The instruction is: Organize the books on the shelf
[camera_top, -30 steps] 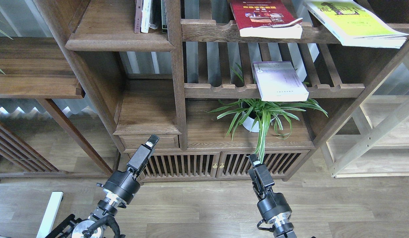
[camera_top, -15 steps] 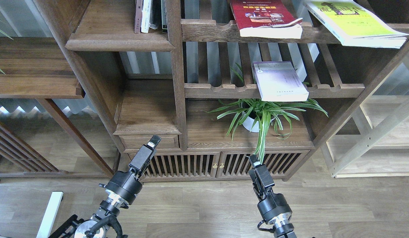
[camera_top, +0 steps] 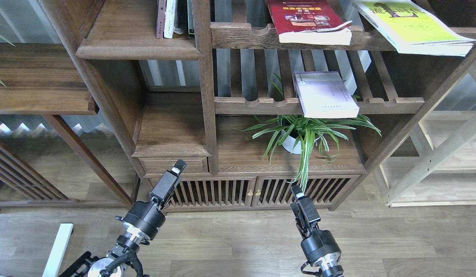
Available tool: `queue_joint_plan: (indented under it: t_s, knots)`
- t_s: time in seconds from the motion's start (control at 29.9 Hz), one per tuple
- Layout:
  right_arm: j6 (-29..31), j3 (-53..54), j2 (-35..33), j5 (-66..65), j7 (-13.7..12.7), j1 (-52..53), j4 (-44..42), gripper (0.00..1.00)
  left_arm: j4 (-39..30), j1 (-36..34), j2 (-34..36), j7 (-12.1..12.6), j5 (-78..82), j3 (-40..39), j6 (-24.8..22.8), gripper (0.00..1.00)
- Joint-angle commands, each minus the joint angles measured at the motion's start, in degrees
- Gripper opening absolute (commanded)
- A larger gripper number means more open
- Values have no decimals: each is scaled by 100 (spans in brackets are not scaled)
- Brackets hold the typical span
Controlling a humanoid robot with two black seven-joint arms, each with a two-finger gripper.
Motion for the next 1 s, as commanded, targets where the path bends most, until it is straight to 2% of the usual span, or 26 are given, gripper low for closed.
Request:
queue_joint_plan:
  t_s: [0.0, 0.17, 0.57, 0.7, 0.97]
  knots:
    - [0, -89, 0, 11, 0, -121, 3, 100, 190, 58, -61, 9, 0, -103, 0, 100]
    - [0, -299, 0, 20, -9, -279, 12, 100, 155, 190, -61, 44, 0, -385, 0, 100]
    - [0, -309, 0, -6, -27, -200, 12, 100, 260, 173, -44, -9, 61, 81, 0, 100]
    - [0, -300, 0, -6, -27, -139, 12, 100, 278, 68, 378, -44, 0, 301, 0, 100]
    - [0, -168, 0, -6, -27, -51, 12, 100, 260, -187, 405, -18, -9, 345, 0, 100]
